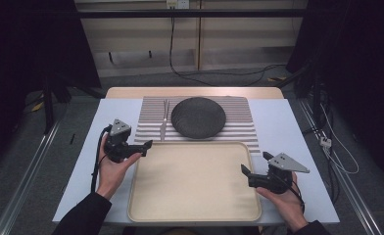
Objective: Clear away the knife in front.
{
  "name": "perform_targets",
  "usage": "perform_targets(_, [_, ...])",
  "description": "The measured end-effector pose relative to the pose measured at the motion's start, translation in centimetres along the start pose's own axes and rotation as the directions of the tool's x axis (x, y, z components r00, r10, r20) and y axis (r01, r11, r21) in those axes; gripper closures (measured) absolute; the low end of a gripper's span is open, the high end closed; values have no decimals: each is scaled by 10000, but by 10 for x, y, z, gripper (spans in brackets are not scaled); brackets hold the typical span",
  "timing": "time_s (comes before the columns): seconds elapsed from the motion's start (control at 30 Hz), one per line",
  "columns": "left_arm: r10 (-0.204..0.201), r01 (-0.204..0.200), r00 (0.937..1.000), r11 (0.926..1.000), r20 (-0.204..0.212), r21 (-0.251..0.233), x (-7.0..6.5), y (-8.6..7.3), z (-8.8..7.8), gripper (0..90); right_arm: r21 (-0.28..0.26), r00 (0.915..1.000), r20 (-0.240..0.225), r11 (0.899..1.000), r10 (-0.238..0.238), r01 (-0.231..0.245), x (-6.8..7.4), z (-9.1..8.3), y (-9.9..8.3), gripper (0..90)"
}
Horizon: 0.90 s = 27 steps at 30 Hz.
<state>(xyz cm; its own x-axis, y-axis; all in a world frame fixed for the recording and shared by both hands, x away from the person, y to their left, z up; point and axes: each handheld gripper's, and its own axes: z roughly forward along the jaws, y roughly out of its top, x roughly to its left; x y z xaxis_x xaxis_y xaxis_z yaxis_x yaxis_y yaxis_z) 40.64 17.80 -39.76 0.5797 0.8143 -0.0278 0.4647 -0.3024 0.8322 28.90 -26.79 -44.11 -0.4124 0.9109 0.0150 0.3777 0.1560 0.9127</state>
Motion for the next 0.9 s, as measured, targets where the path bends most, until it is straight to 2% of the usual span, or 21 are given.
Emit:
perform_targets(0.1, [-161,161,9999,9999,-51,-6,3,6,6,101,10,10000,5,10000,0,0,0,0,0,88])
perform_targets(0.43, [68,-68,9999,10000,-85,-11,2,25,21,106,20,10000,9,10000,-30,30,0,1,0,88])
perform_targets(0.5, [75,-75,10000,9999,-61,137,3,31,29,104,27,10000,-5,10000,-39,39,0,2,0,88])
perform_targets(0.63, [34,-33,10000,9999,-45,127,4,35,39,105,33,10000,-92,10000,14,-13,-1,2,0,88])
perform_targets(0.77, [134,-135,9999,9994,6,329,5,37,49,110,50,9999,-111,10000,20,-19,-1,3,0,88])
perform_targets(0.9, [32,-29,10000,9992,-59,402,10,42,60,116,96,9998,-200,10000,27,-26,-1,5,0,87])
